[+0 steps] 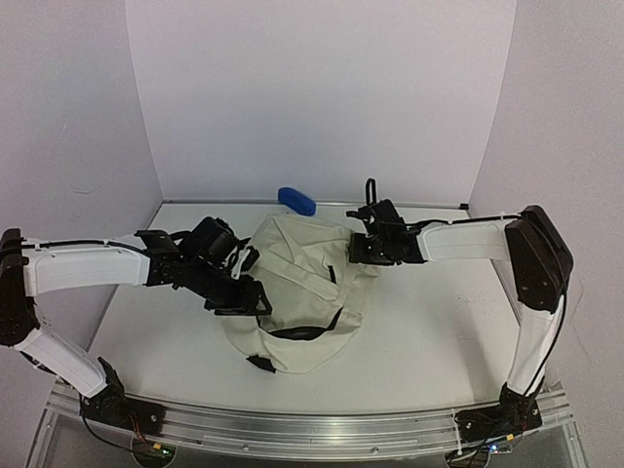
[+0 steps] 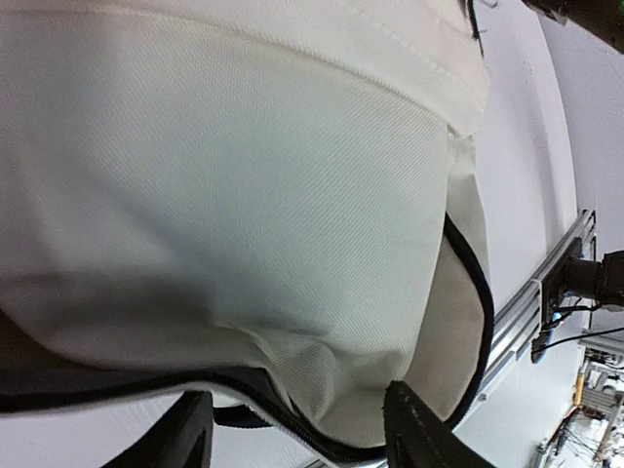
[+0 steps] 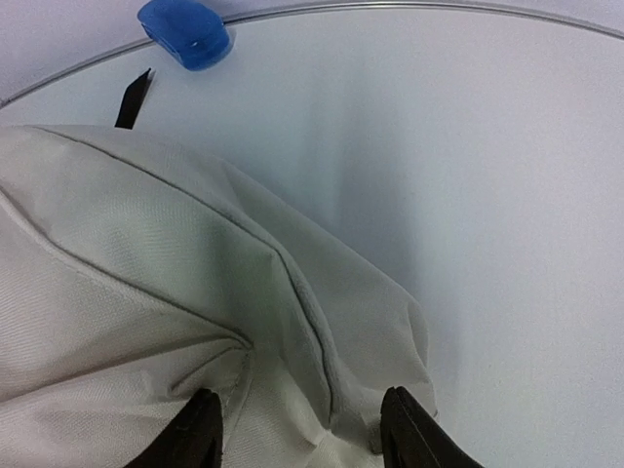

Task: Pack the student bag
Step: Adjust the student bag at the center of the board.

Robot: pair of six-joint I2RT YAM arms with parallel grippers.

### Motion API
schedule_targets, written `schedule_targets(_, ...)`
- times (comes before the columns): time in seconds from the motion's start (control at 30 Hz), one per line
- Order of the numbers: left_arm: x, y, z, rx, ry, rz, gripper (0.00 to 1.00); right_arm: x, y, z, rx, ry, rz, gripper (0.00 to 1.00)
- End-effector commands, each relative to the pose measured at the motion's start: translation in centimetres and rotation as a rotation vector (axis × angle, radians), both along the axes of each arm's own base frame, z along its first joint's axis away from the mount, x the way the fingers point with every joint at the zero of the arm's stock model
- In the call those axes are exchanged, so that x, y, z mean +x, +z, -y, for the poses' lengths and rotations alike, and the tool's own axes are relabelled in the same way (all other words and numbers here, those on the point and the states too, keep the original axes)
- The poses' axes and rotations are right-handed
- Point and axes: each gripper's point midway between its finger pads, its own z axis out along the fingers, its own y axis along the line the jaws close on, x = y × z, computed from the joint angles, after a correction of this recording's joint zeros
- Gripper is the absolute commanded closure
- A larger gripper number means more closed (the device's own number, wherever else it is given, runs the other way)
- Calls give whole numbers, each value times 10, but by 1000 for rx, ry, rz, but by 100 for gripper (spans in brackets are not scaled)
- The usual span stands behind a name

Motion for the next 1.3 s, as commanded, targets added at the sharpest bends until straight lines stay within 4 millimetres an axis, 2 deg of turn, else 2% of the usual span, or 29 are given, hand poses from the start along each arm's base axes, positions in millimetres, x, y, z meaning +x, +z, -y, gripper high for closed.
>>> schedule_targets(0.0,32,59,0,27,-14,217,35,-33,29,1,96,39,-32,40)
schedule_targets(0.13,33,91,26,-67,-147,295,29,-59,33,12,141,24,-75,27)
schedule_targets(0.23,22,98,49,-139,-277,295,27,-70,37,18,164,13,-84,22)
schedule_targets(0.33,10,90,65,-117,-373,293,25,-74,42,21,176,6,-83,19)
schedule_targets(0.53,-20,62,92,45,-541,333,20,-76,42,22,173,12,-90,14)
schedule_targets(0.67,-34,45,97,144,-612,365,17,-77,41,21,174,17,-95,12)
schedule_targets(0.8,-29,24,91,273,-609,400,18,-79,42,19,186,24,-99,12)
schedule_targets(0.9,-22,11,86,353,-591,397,25,-83,44,18,206,25,-108,12)
schedule_targets(1.1,-29,-3,88,366,-611,373,50,-101,45,10,251,19,-134,12)
schedule_targets(1.2,-28,-4,85,373,-597,379,71,-112,45,2,261,22,-143,12)
schedule_targets(1.27,-22,-1,79,393,-544,402,90,-121,44,-9,271,35,-157,16)
